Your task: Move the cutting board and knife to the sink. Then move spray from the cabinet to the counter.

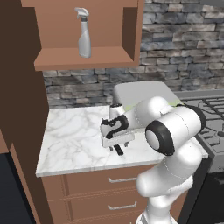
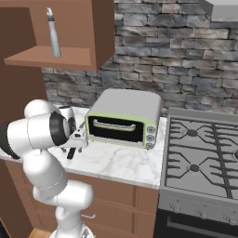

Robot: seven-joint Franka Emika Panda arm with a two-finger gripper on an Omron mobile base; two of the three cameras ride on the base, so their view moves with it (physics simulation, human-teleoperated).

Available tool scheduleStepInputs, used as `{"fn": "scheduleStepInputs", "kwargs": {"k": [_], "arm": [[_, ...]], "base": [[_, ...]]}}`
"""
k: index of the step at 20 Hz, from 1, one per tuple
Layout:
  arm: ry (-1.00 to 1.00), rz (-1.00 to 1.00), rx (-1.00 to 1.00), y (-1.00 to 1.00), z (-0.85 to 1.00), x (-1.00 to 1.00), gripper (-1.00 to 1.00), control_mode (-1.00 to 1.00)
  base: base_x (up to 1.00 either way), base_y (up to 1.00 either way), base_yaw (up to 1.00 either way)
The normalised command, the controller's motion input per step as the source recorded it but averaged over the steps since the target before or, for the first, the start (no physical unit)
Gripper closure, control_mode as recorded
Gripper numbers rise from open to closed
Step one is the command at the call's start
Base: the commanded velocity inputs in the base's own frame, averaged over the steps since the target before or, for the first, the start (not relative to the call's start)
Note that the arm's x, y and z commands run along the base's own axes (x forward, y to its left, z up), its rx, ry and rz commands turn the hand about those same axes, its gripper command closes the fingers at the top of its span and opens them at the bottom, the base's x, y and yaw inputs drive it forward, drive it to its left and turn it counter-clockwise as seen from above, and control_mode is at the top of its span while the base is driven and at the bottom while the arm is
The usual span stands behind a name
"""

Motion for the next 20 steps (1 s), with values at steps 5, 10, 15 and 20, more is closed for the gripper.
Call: {"fn": "scheduleStepInputs", "kwargs": {"k": [5, 10, 15, 20], "arm": [[0.0, 0.0, 0.0, 0.0, -0.29, 0.06, -1.0, -1.0], [0.0, 0.0, 0.0, 0.0, -0.37, 0.0, 1.0, -1.0], [-0.06, 0.0, 0.01, 0.0, -0.24, -0.04, 1.0, -1.0], [-0.15, 0.0, 0.02, -0.03, -0.01, -0.37, 1.0, -1.0]], "base": [[0.0, 0.0, 0.0], [0.0, 0.0, 0.0], [0.0, 0.0, 0.0], [0.0, 0.0, 0.0]]}}
